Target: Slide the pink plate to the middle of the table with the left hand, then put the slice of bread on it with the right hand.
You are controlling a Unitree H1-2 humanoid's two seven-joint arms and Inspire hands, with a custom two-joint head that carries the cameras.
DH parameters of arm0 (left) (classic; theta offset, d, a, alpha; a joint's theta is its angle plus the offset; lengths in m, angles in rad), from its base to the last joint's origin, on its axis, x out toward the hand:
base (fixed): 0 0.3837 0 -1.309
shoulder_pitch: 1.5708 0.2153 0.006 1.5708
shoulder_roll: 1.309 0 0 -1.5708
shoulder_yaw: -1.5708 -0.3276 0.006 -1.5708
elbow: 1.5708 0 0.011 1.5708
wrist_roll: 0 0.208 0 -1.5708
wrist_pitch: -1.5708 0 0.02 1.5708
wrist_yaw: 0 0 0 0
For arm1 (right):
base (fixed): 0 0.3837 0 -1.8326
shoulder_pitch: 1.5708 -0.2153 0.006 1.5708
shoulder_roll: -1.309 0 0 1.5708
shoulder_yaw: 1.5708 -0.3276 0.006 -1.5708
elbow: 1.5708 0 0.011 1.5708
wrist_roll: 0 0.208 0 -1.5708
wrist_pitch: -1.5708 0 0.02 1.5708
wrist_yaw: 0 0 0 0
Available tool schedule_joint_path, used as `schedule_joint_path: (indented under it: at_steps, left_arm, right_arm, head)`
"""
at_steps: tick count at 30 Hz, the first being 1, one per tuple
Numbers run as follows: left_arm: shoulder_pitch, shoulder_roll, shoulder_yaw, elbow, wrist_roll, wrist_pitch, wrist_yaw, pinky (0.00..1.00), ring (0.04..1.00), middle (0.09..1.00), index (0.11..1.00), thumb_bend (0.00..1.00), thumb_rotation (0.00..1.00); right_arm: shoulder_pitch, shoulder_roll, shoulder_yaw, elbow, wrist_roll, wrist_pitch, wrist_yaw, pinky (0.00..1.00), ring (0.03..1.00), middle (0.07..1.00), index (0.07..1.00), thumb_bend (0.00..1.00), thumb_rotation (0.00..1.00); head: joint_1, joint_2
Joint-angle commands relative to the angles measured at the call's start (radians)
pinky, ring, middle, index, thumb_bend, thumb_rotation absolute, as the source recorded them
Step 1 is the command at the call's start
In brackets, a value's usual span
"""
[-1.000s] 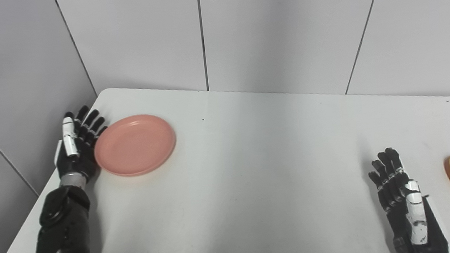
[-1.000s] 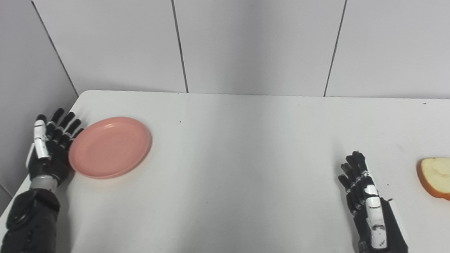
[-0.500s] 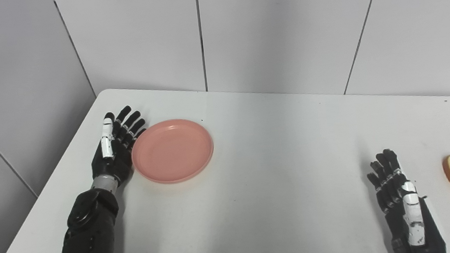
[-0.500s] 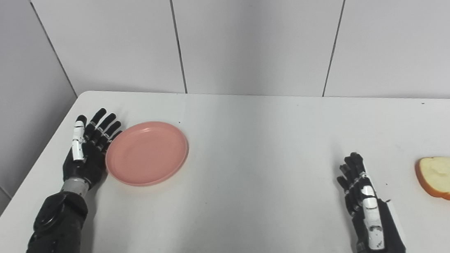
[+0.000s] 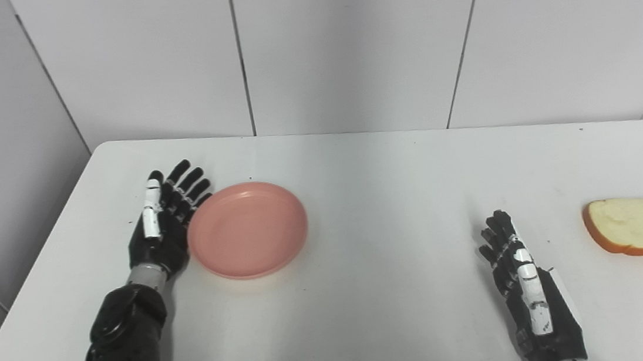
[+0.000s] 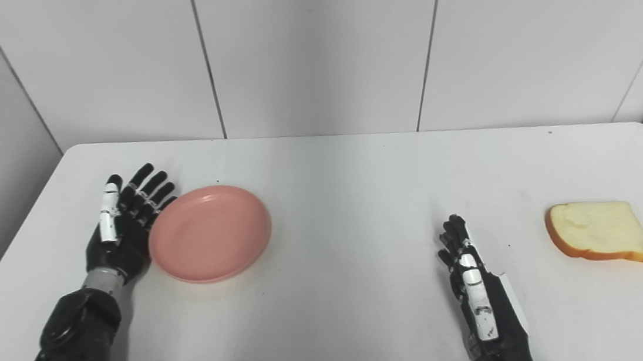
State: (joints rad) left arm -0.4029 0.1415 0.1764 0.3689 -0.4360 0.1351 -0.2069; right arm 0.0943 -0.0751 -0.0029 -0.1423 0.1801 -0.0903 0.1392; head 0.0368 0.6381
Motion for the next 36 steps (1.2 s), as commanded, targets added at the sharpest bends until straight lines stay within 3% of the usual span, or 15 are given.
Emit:
schedule_joint_path:
  at_steps: [1,11,16,23,36]
  left_arm:
    - [-0.014,-0.014,-0.021,-0.011,0.017,0.011,-0.011,0.85,0.872,0.862,0.856,0.42,1.0]
    - [-0.01,-0.072,-0.064,-0.072,0.039,0.055,0.002,0.85,0.861,0.856,0.849,0.4,1.0]
    - [0.0,-0.087,-0.076,-0.12,0.04,0.095,0.003,0.86,0.873,0.864,0.858,0.41,1.0]
    - [0.011,-0.126,-0.099,-0.159,0.054,0.104,0.008,0.86,0.866,0.853,0.848,0.4,1.0]
    - [0.037,-0.159,-0.153,-0.218,0.048,0.151,-0.016,0.88,0.876,0.866,0.859,0.41,1.0]
  right_arm:
    - [0.02,0.024,0.011,0.063,0.011,-0.009,0.004,1.0,0.993,1.0,0.998,0.4,1.0]
    - [0.02,0.032,0.016,0.041,-0.018,0.015,-0.015,1.0,0.991,1.0,1.0,0.44,1.0]
    - [0.023,0.042,0.019,0.027,-0.015,0.031,-0.013,1.0,0.993,1.0,1.0,0.41,1.0]
    - [0.03,0.06,0.027,-0.005,-0.021,0.06,-0.028,1.0,0.992,1.0,0.999,0.4,1.0]
    - [0.035,0.074,0.043,-0.016,-0.045,0.053,-0.043,1.0,1.0,1.0,1.0,0.4,1.0]
  head:
    - [0.001,0.002]
    - [-0.016,0.026]
    - [-0.03,0.031]
    - [-0.047,0.043]
    - [-0.075,0.063]
